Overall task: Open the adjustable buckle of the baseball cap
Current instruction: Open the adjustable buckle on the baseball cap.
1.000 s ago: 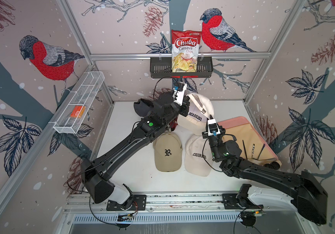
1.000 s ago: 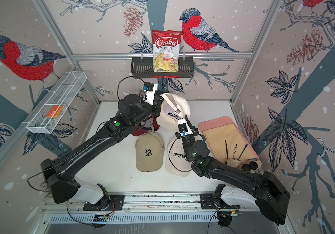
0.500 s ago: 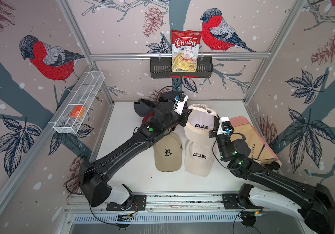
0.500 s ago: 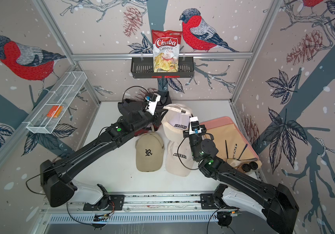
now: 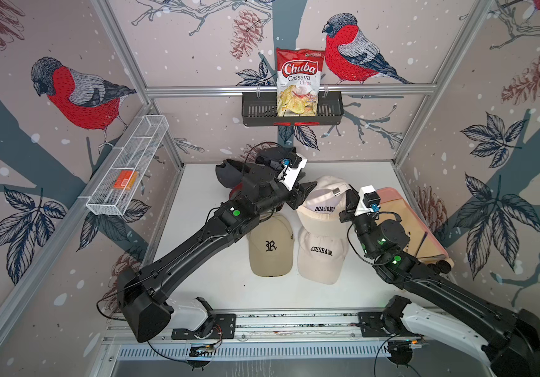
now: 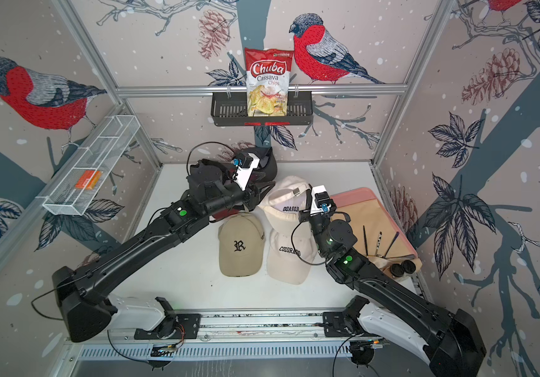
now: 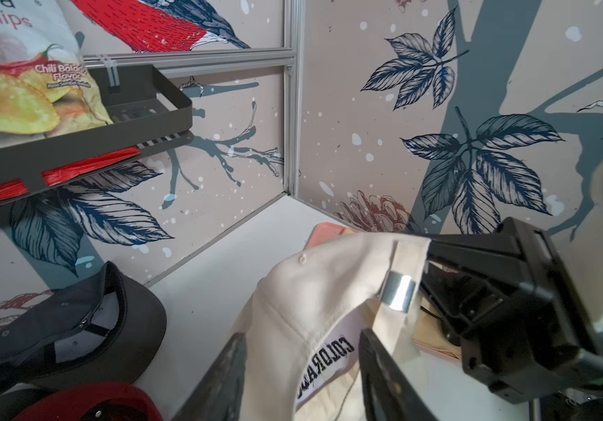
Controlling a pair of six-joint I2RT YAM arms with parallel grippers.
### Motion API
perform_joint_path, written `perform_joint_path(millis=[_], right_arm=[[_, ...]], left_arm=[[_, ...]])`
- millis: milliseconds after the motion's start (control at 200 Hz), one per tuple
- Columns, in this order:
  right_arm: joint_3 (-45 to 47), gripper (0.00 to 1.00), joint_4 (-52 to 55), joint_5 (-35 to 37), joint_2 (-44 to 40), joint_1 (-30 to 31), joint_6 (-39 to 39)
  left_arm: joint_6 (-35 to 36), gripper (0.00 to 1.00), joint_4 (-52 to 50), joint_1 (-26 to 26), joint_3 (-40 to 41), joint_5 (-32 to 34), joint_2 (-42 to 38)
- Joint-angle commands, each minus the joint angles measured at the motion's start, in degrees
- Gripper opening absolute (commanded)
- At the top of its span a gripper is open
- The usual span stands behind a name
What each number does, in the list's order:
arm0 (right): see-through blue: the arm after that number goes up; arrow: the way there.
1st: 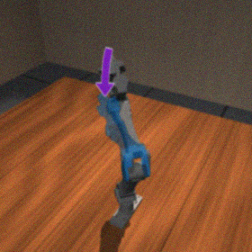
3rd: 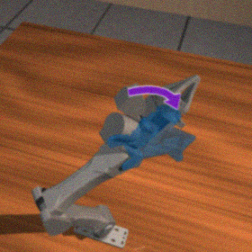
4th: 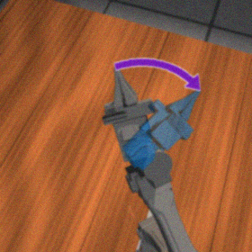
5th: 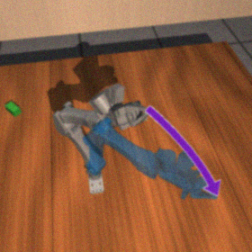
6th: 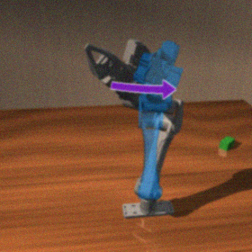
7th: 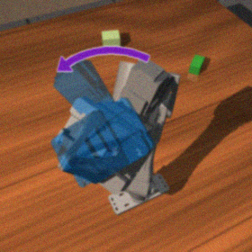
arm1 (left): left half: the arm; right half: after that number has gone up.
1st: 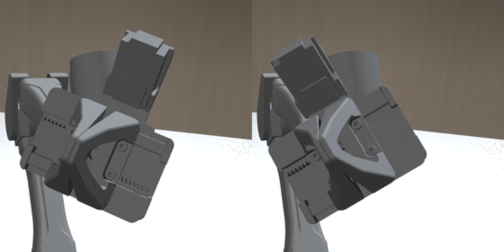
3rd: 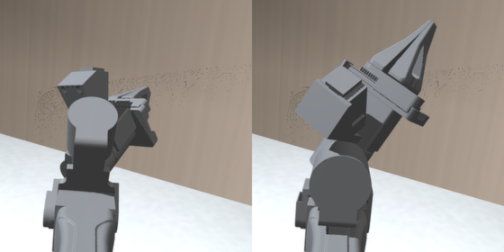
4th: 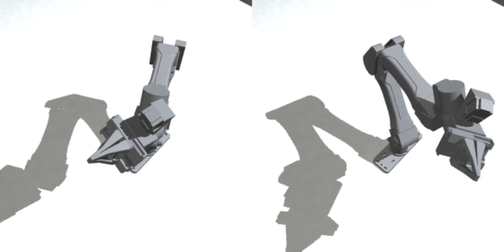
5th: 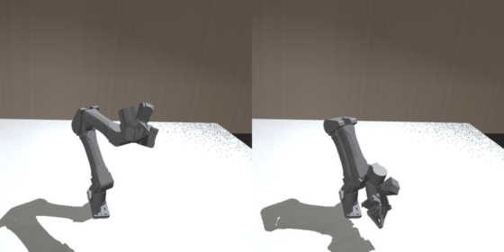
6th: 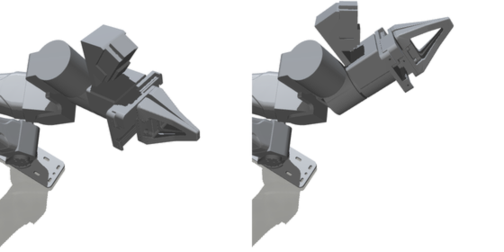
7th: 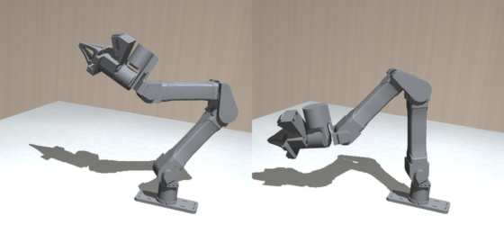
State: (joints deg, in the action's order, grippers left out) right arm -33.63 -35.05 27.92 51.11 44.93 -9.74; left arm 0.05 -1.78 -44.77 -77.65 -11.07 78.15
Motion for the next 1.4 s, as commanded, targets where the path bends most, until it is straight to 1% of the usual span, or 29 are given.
perform_joint_path(millis=[0,205,320,465,645,836,1046,1101,1146,1296,1391], right_arm=[[0.2,0.00,-0.7,-1.8,-0.7,-0.1,1.3],[0.2,0.00,-0.2,-3.8,-1.7,-0.2,1.3],[0.0,0.00,0.6,-4.1,-1.8,-0.1,1.4],[-0.4,0.00,1.3,-4.8,-1.8,-0.1,1.4],[-0.4,0.00,1.7,-5.1,-2.0,-0.1,1.4],[-0.3,0.00,1.6,-5.0,-2.4,-0.1,1.3],[-0.4,0.00,1.7,-4.7,-2.7,-0.2,1.2],[-0.4,0.00,1.8,-4.5,-2.9,-0.3,1.2],[-0.4,0.00,1.8,-4.6,-3.1,-0.4,1.2],[-0.4,0.00,2.3,-4.7,-3.2,-1.0,1.8],[-0.4,0.00,2.4,-4.9,-3.3,-1.4,2.4]], left_arm=[[2.4,0.50,-2.2,-0.8,-3.6,-2.8,1.5],[2.9,0.49,-3.5,-2.7,-10.8,-5.9,7.0],[3.4,0.47,-4.4,-4.2,-15.0,-7.5,10.7],[3.5,0.43,-5.3,-6.1,-18.1,-8.3,14.6],[2.5,0.39,-5.5,-6.5,-18.3,-8.9,16.7],[1.6,0.39,-5.0,-6.4,-16.8,-8.5,16.4],[0.2,0.37,-3.1,-6.4,-14.3,-9.8,15.9],[0.0,0.34,-2.7,-6.4,-13.6,-9.4,15.6],[-0.1,0.30,-2.6,-6.3,-13.2,-9.2,15.4],[-0.2,0.14,-2.0,-6.1,-12.9,-9.1,15.0],[-0.3,0.03,-1.8,-6.1,-12.8,-9.1,14.7]])
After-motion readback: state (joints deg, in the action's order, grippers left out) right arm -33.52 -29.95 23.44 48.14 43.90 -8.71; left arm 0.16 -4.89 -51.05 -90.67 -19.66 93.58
